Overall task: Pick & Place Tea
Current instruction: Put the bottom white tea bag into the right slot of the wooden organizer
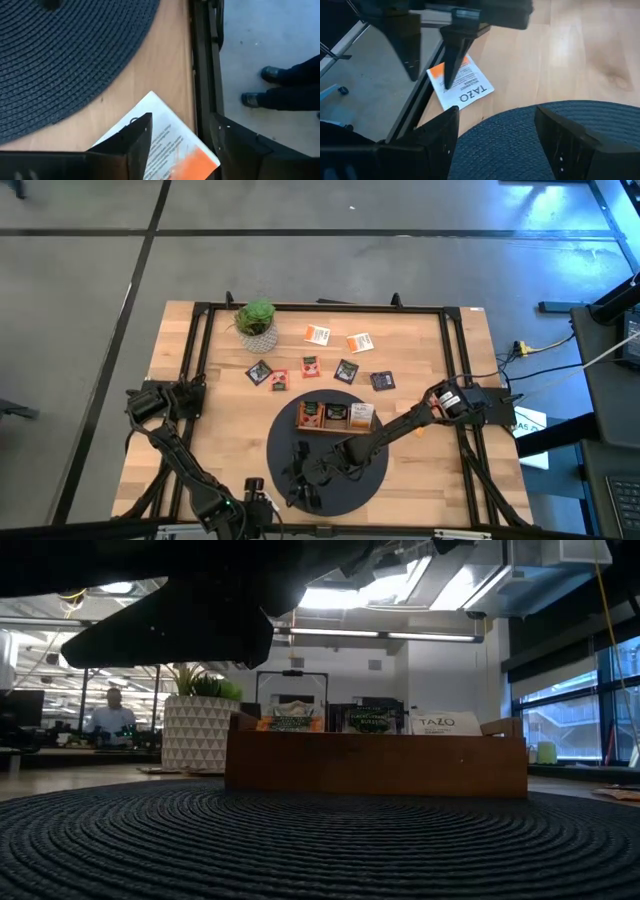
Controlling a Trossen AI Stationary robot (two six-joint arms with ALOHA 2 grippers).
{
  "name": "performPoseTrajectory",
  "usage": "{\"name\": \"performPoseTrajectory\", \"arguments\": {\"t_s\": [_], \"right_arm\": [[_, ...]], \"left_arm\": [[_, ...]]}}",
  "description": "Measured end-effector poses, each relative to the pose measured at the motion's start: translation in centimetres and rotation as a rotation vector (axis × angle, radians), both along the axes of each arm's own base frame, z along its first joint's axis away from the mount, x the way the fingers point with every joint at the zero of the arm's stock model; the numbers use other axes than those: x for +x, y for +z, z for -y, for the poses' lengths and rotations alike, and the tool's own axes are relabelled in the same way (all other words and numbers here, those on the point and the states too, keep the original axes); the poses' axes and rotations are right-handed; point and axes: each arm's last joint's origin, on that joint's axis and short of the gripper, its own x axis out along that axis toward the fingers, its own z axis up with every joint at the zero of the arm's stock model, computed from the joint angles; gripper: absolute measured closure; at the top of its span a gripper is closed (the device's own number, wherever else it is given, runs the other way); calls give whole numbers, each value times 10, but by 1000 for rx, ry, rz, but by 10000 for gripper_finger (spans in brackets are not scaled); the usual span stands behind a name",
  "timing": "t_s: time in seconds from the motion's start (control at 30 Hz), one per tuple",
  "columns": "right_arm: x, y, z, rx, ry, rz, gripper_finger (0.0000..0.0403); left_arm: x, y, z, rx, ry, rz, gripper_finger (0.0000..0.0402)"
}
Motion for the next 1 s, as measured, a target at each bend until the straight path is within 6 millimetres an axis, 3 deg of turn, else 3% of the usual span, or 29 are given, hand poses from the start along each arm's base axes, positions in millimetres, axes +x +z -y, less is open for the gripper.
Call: {"name": "performPoseTrajectory", "arguments": {"t_s": [0.1,0.27,0.4,0.7,0.87,1.0], "right_arm": [[1,0,1,-1,-4,0,144],[0,-1,2,17,-20,-17,144],[-2,-4,2,17,-32,-60,144],[-4,-7,3,20,-48,-102,144],[-4,-7,4,2,-75,-91,144],[-3,-7,5,-7,-90,-87,144]], "left_arm": [[1,1,2,-28,-3,-3,197],[-1,3,11,-36,-243,-4,202],[-9,5,16,68,-352,44,212],[-19,32,28,242,-312,105,228],[-24,20,31,216,-185,67,229],[-29,4,35,262,-214,30,229]]}}
